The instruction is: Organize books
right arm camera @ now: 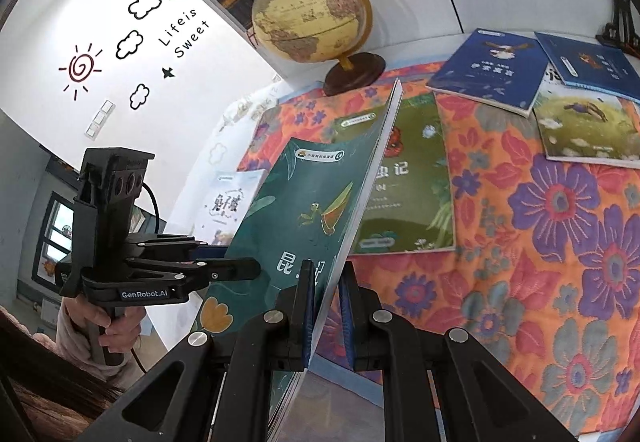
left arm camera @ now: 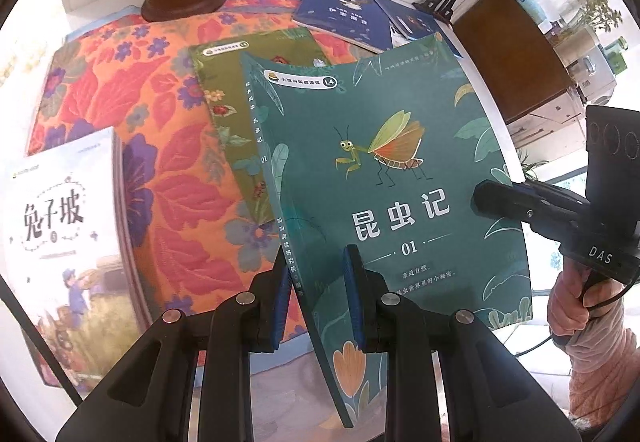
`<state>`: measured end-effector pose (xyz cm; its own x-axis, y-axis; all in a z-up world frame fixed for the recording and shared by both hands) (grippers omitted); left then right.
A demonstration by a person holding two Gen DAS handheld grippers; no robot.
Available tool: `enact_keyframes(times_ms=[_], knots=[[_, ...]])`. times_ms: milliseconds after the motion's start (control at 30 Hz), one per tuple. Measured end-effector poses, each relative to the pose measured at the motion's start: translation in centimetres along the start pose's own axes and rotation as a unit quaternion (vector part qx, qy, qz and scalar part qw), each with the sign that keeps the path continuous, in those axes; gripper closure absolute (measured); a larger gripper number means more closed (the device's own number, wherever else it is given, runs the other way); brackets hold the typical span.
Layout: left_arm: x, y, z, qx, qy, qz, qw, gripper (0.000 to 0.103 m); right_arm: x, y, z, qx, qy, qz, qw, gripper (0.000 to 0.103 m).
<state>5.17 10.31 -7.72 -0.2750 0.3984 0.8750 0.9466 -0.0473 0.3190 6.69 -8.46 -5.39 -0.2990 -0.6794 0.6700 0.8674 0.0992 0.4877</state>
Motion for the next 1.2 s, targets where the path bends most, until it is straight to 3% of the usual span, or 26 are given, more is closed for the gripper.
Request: enact_keyframes(times_ms=[567,1200], knots=[[4.1,-0.4,4.1,0.003,0.001,-0.026,0.9996,0.082,-1.8,1.2,5.4,0.017,0.011,-0.012,1.000,0.091],[7.6,-1.3,12.4,0.045,0.015,-0.052,0.9975,0.082,-8.5,2.9,11.4,0.043,0.036,0.010,0.998,0.090]])
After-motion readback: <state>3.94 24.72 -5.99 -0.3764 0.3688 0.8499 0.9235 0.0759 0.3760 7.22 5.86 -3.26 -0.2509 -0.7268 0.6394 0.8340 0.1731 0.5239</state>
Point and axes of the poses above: each gripper's, at about its wrist camera, not at the fingertips, and x roughly against the way its jaws point, z to its left, y to its top, the point moved 5 cm from there along -x, roughly the way its jaws point, and after that the axes turned 5 degrees about -z, right-handed, at the moved point
